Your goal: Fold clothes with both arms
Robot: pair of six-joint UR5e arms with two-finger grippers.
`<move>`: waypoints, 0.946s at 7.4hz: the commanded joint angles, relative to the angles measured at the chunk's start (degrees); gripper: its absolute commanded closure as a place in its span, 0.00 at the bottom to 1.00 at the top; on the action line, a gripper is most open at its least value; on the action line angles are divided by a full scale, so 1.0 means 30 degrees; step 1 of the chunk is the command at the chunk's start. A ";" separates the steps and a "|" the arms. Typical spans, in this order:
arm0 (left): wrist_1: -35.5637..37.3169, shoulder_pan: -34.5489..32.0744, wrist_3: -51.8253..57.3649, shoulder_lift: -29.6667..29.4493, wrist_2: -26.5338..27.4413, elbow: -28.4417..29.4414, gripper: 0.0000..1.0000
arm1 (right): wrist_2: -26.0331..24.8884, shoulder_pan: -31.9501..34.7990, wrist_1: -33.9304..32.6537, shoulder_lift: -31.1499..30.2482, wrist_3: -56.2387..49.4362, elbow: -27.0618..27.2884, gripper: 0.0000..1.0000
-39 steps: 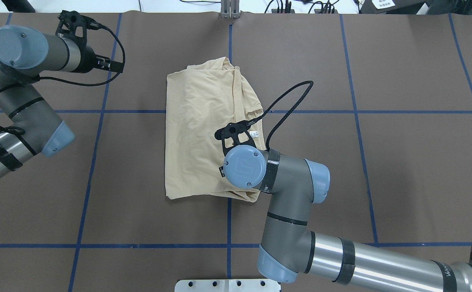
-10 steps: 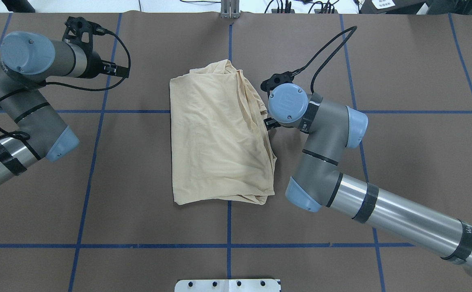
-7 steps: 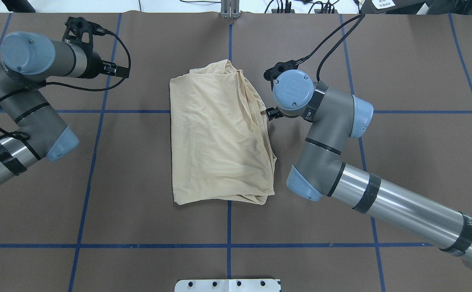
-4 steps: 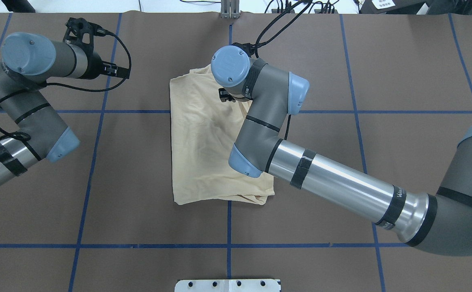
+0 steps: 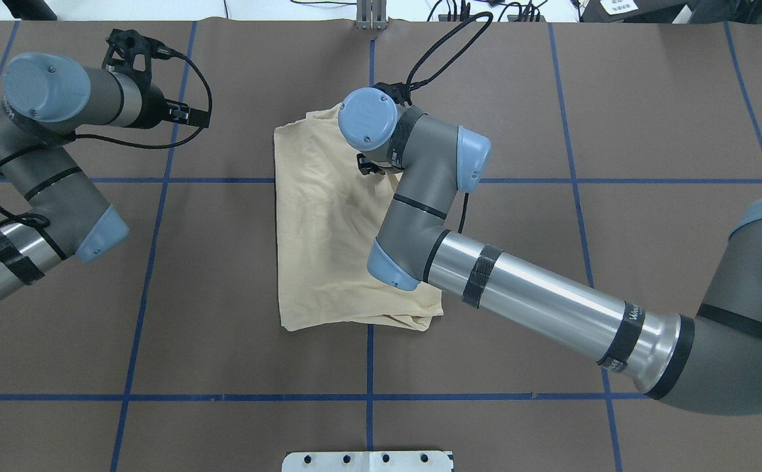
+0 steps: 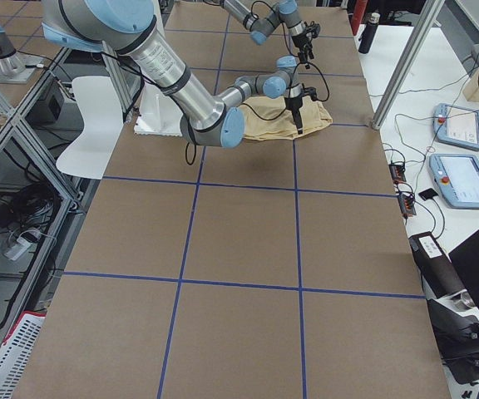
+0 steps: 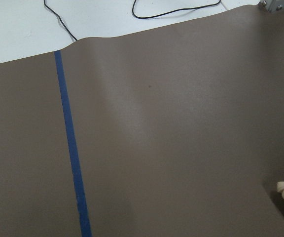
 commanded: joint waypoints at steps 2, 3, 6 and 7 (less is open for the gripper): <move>-0.0013 0.0030 0.0011 0.0000 0.0019 0.0003 0.00 | -0.0126 0.0258 -0.0517 -0.0028 -0.1254 -0.0269 0.00; -0.0013 0.0030 0.0011 0.0000 -0.0010 -0.0026 0.00 | -0.0184 0.0667 -0.1072 -0.0027 -0.2100 -0.0298 0.00; -0.0013 0.0206 -0.0018 0.0000 0.0019 -0.0026 0.00 | -0.0127 0.2131 -0.1898 -0.1132 -0.3889 0.0050 0.00; -0.0013 0.0206 -0.0018 0.0000 0.0019 -0.0055 0.00 | -0.0126 0.2396 -0.1404 -0.2620 -0.4331 0.1445 0.00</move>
